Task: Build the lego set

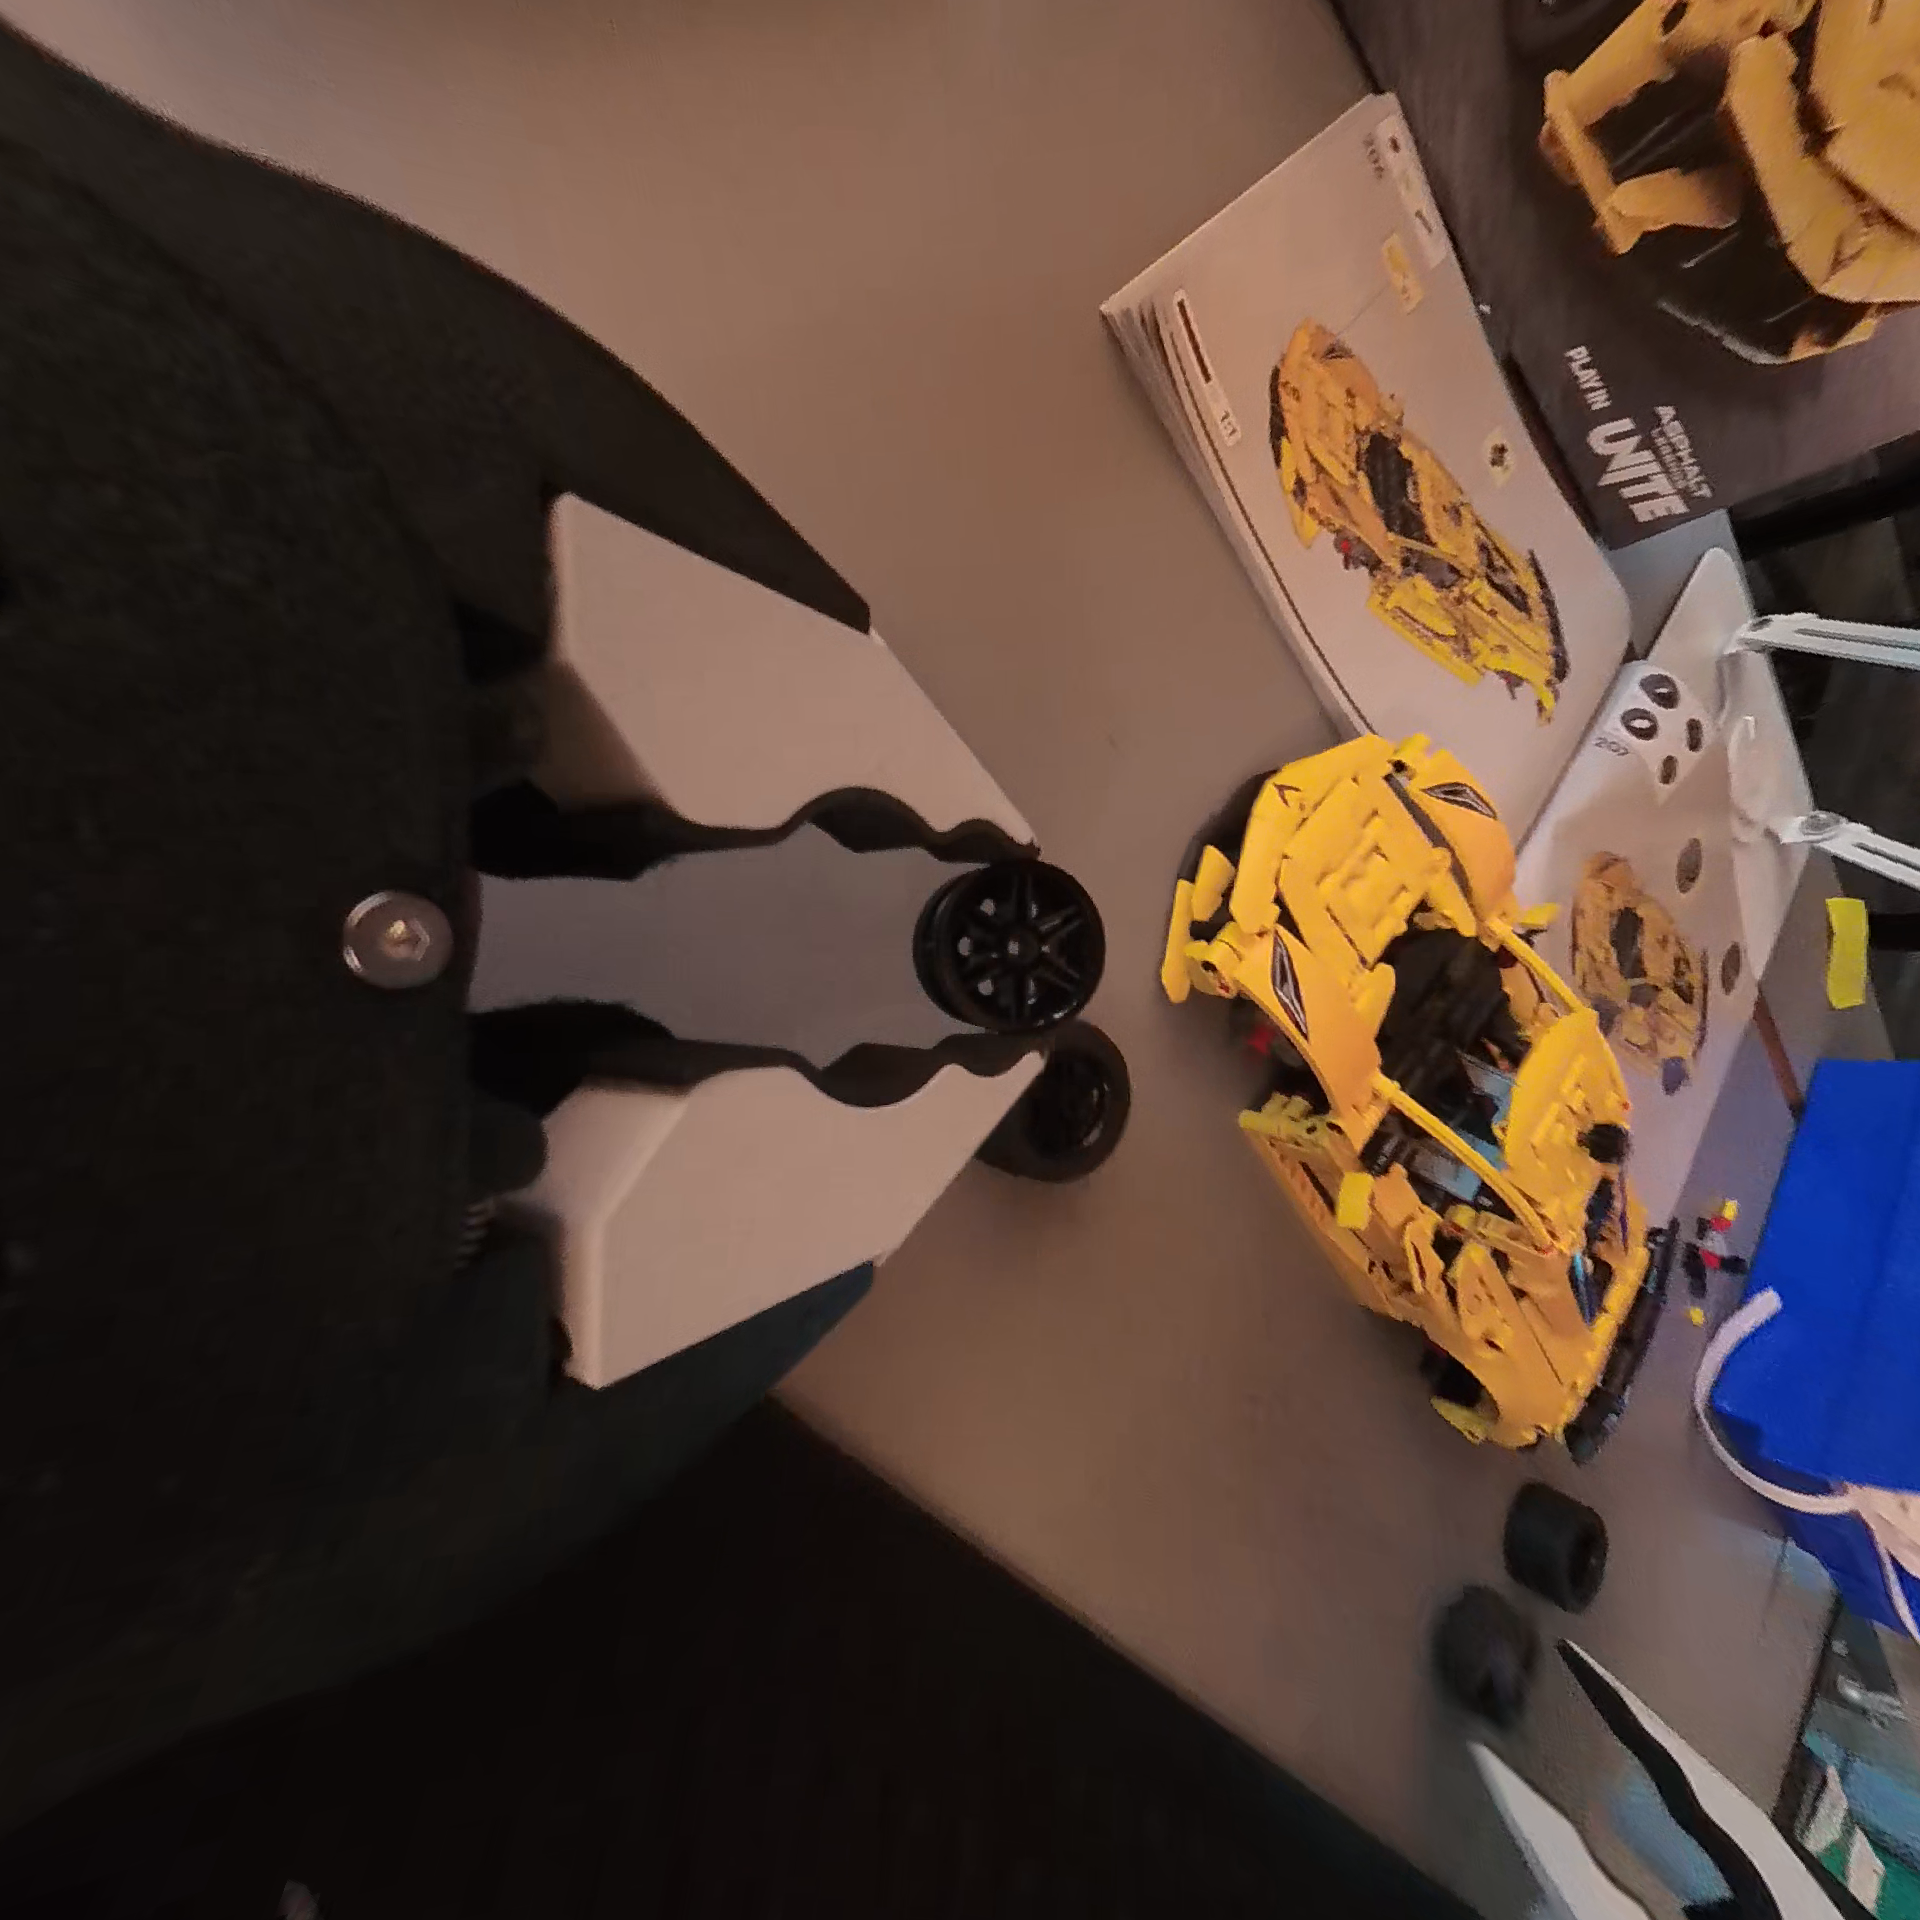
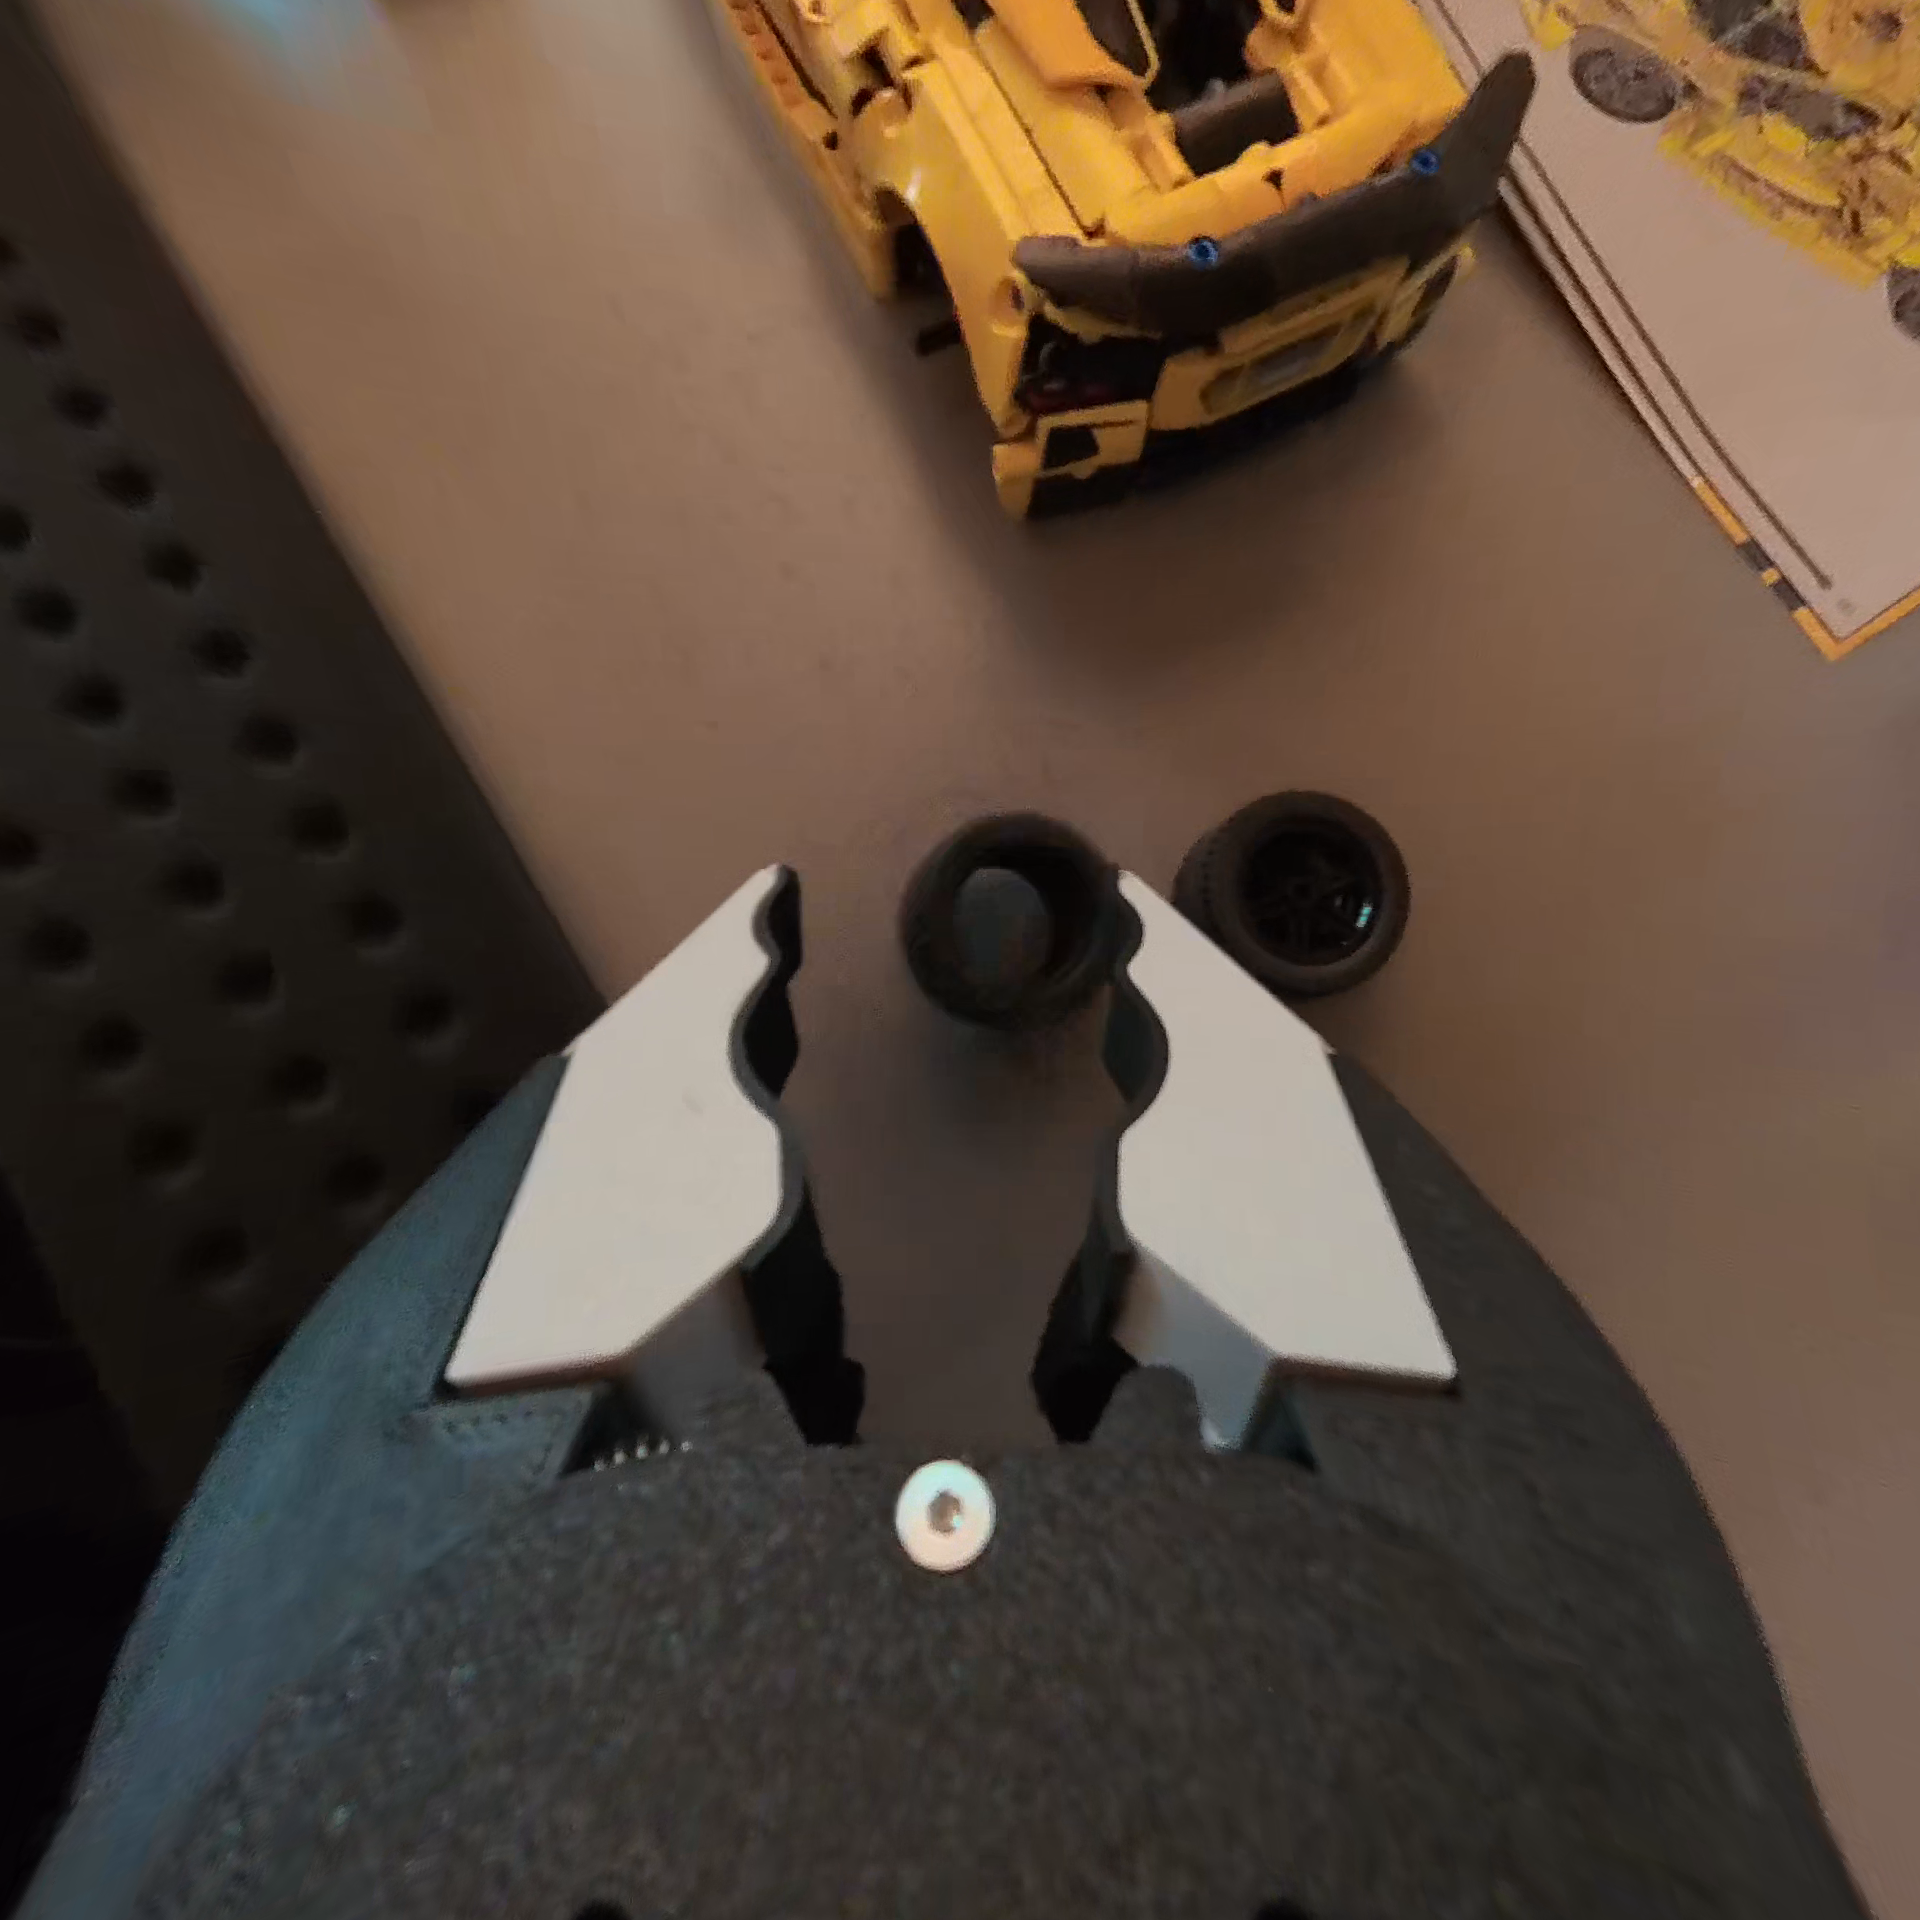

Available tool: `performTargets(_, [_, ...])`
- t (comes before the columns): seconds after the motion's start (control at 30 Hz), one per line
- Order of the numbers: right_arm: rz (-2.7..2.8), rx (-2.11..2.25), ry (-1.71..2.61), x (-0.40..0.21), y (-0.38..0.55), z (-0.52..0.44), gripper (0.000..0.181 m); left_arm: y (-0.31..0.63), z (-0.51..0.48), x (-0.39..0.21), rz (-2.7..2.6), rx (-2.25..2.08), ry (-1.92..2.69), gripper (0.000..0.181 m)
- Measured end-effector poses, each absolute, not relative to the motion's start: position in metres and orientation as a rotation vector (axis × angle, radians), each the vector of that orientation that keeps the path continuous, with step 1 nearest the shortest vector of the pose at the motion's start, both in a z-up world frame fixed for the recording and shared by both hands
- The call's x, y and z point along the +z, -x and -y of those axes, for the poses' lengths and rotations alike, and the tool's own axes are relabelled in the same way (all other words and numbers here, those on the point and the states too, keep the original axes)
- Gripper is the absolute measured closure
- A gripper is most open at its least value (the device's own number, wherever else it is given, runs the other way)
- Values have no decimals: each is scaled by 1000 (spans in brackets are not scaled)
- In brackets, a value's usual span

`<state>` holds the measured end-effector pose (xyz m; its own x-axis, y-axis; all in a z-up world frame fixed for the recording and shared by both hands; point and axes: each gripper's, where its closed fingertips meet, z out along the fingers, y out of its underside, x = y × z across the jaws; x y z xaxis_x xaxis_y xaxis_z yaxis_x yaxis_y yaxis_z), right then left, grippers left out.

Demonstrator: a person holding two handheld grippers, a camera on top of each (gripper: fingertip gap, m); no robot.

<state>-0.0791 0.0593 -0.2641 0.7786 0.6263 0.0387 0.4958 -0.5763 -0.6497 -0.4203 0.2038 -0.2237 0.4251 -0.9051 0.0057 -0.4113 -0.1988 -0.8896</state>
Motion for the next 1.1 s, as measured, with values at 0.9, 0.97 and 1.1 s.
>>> performTargets(0.9, [1215, 316, 2105, -289, 250, -85, 150, 322, -109, -199, -1346, -964, 1552, 148])
performTargets(0.97, [1166, 410, 2076, -276, 252, -82, 140, 316, -105, -204, -1378, -950, 1541, 148])
performTargets(1.1, [1003, 675, 2009, -238, 258, -78, 139, 294, -95, -209, -1450, -929, 1477, 148])
